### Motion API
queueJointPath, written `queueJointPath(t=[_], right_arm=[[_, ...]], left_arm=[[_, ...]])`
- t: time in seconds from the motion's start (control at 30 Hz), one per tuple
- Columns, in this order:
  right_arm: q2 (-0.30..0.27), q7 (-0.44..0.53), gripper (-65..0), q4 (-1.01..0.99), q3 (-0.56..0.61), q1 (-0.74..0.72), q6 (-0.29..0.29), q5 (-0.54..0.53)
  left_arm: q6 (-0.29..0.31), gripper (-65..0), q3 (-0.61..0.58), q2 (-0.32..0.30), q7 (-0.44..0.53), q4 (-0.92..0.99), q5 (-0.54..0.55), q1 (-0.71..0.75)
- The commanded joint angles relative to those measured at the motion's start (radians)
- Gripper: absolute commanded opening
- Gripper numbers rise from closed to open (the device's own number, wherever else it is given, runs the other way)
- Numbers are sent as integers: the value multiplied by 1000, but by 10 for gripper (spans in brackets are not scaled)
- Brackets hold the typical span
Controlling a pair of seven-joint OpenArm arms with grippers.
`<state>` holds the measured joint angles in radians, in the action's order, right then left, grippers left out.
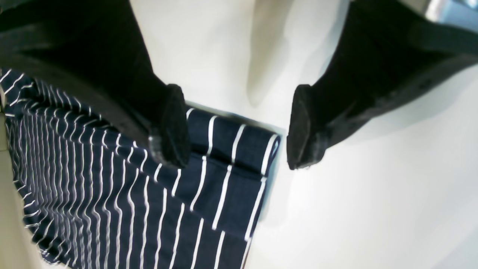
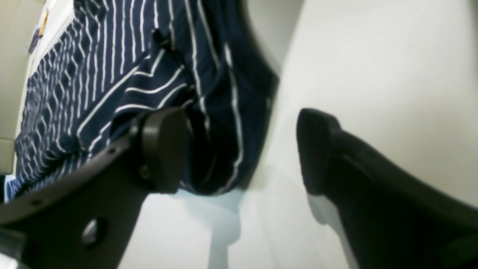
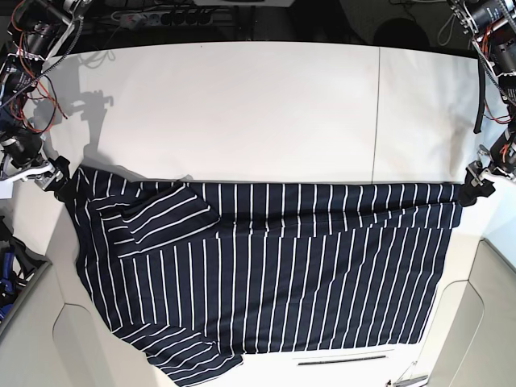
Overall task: Fold the T-shirt properly
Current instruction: 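Lift the shoulder edge with both grippers and pull it away from the hem, then lower the shirt flat with both grippers and release it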
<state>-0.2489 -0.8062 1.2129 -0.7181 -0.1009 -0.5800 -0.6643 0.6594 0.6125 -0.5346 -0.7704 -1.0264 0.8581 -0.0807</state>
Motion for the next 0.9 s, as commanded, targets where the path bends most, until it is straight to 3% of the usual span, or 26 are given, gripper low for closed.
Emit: queueJointPath(t=[0.0,0.37,0.73,0.8,0.87], right_arm=[[-19,28,-199,5,0,-18,-8,-24],[-13,136,-199,-129,117,-35,-8,-5],[81,137,-200,-129,191,-102,-8,32],[84,137,-238,-129,191,-107,-7,41],[83,138,-368,-129,190,-109,-7,40]], left_arm=[[10,-211,1,-21,39,-6,10,-16],[7,-211,0,56,117,87,-44,-22],[7,-214,-130,71,127,87,-69,-71],[6,-232,-132,72,127,87,-79,-83],[6,-339,-132,69,127,87,-79,-86]])
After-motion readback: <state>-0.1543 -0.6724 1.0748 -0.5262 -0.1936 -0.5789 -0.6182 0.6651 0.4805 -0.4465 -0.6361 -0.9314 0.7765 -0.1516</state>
